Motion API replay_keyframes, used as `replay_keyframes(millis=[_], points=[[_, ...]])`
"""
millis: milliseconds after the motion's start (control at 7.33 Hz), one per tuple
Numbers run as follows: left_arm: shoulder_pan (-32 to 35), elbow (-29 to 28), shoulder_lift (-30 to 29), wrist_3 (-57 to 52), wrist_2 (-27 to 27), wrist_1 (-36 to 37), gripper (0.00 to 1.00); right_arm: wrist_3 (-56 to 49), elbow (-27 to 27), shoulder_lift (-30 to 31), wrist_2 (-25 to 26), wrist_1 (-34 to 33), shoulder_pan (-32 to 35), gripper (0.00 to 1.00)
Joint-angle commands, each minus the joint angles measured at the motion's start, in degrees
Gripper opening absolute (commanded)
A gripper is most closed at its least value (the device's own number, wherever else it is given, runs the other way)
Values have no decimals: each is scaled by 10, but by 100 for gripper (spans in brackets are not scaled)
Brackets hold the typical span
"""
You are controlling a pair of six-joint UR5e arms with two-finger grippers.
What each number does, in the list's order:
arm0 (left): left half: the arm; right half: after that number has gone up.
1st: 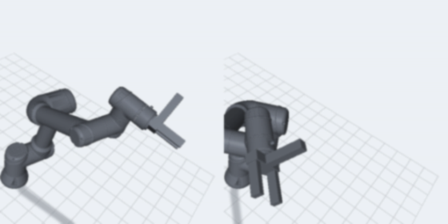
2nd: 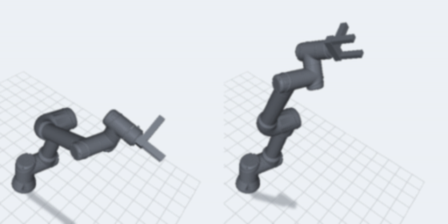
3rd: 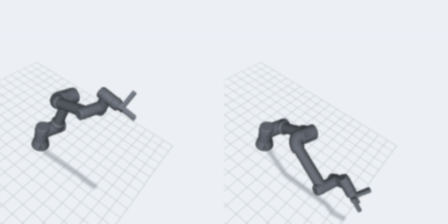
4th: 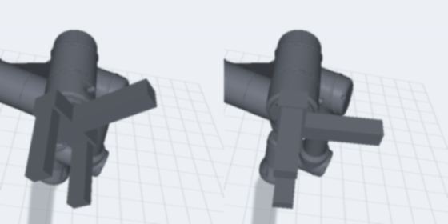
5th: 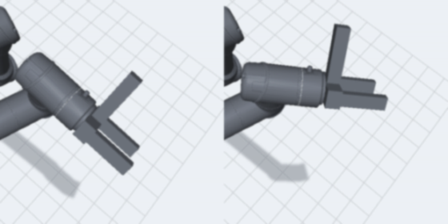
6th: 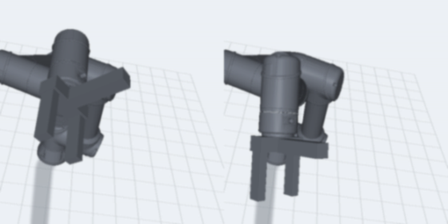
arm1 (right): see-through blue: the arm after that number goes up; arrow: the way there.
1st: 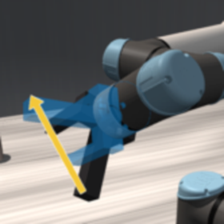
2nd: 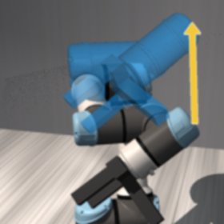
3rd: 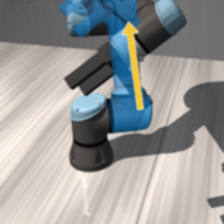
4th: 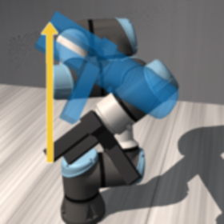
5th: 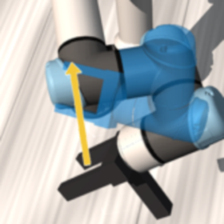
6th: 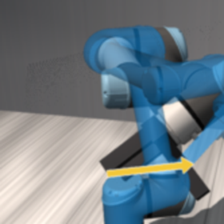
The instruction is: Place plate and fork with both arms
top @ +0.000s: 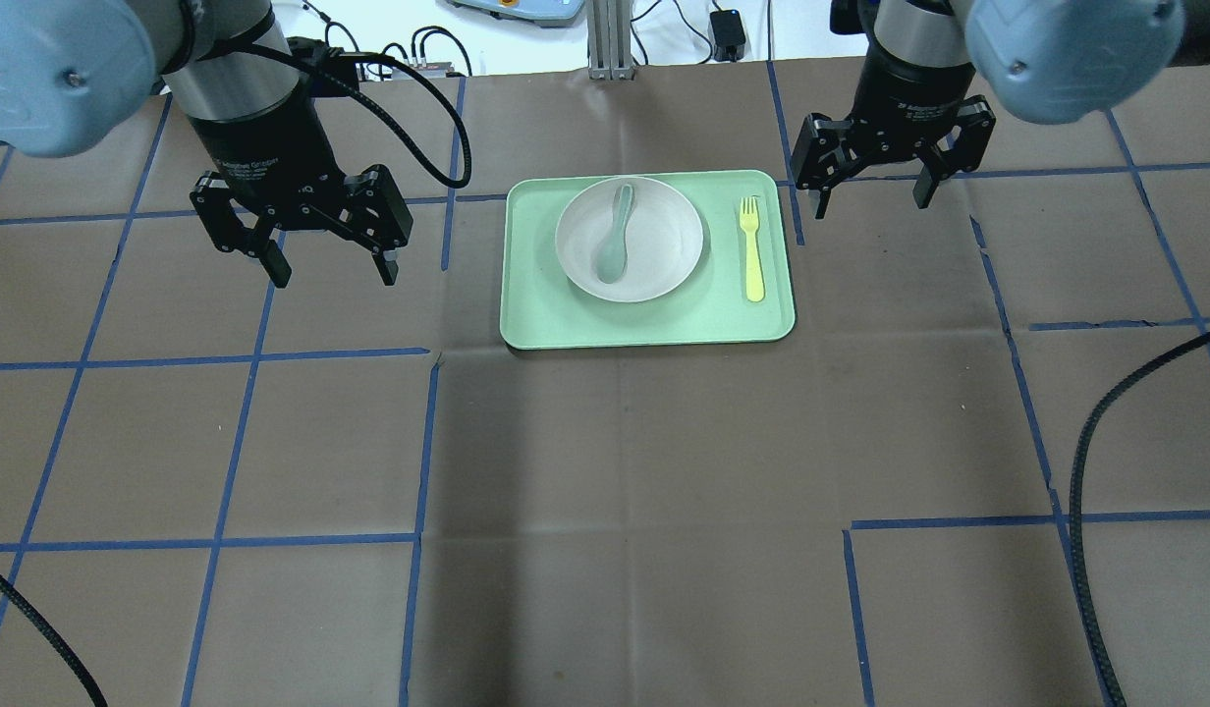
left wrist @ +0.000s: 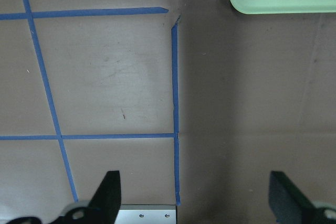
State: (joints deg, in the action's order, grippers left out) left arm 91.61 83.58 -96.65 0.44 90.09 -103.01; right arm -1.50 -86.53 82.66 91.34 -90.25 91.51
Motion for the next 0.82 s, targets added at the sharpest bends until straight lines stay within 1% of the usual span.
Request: replay_keyframes(millis=[0, 136, 682], points=[[0, 0, 0, 0, 0, 0, 100, -11, -74, 85, -6, 1, -11, 100], [0, 1, 1, 0, 0, -1, 100, -20, -91, 97, -7, -7, -12, 100], [0, 1, 0, 0, 0, 0, 100, -13, -87, 99, -5, -7, -12, 100]])
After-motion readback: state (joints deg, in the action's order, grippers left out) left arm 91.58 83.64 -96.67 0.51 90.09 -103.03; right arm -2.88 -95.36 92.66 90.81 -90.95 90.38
